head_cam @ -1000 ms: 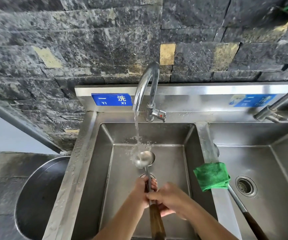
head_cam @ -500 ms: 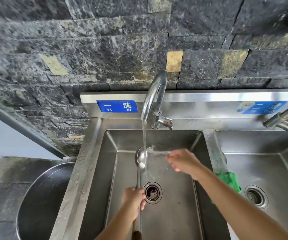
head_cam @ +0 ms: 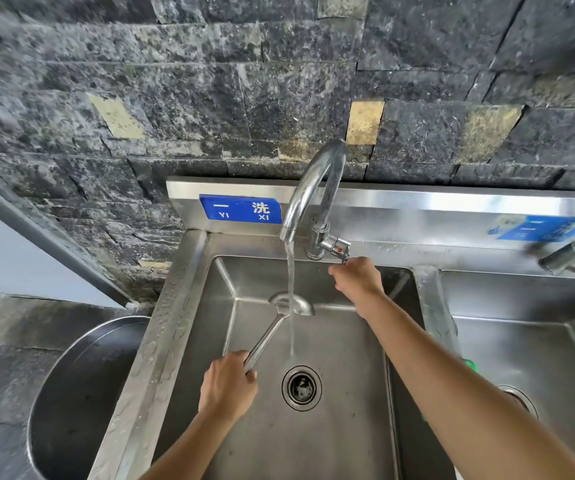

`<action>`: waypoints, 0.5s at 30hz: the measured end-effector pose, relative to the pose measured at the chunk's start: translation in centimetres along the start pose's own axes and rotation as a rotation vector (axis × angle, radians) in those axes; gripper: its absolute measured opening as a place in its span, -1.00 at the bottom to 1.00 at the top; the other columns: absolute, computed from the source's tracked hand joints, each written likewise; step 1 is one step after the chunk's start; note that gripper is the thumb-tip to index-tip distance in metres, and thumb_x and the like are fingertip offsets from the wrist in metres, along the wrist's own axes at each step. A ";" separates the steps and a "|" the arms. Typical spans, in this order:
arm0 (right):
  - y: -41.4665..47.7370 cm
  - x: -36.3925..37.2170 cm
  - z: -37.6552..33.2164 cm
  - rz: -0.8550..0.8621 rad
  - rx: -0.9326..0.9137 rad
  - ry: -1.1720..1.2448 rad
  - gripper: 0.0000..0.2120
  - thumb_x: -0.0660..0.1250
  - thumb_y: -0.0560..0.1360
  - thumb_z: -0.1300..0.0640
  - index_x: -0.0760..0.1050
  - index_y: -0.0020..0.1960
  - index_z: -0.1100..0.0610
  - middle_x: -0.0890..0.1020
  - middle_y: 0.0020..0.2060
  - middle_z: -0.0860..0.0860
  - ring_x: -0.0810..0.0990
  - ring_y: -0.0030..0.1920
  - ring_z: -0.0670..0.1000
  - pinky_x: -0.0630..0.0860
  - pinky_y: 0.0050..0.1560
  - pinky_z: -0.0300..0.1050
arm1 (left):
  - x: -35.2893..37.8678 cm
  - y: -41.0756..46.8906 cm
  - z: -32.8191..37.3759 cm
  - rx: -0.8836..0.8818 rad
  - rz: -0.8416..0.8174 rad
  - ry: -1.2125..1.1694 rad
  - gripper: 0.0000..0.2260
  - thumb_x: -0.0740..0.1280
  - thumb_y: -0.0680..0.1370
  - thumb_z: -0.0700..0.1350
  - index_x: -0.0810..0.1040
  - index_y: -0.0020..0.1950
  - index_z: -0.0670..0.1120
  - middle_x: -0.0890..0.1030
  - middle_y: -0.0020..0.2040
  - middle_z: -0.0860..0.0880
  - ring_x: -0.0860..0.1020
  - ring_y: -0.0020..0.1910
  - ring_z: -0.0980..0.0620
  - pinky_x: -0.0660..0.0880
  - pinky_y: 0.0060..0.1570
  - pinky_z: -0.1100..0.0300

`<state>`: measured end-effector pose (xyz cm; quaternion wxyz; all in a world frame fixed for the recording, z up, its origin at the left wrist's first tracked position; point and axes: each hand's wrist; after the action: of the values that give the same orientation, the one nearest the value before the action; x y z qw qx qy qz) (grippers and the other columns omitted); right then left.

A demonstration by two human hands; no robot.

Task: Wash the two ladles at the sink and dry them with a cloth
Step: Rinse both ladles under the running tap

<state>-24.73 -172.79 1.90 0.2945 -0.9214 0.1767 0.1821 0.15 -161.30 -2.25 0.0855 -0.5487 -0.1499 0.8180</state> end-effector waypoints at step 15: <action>-0.7 0.9 -1.4 -0.098 -0.030 -0.012 -0.84 0.43 0.35 0.13 0.45 -0.27 0.13 0.55 -0.34 0.08 0.62 -0.21 0.10 0.66 0.08 0.20 | -1.7 -2.3 -0.9 0.113 0.062 0.035 -0.88 0.27 0.54 -0.04 0.53 0.05 0.05 0.64 -0.13 0.03 0.62 -0.11 -0.05 0.51 -0.20 0.14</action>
<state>-23.30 -173.34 2.86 0.2901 -0.9321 0.1270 0.1758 1.59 -159.55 -0.30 0.0936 -0.5617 -0.0847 0.8176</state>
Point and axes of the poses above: each hand's wrist, its own y-axis towards the middle knuckle, its own x-axis out of the palm, z = x × y
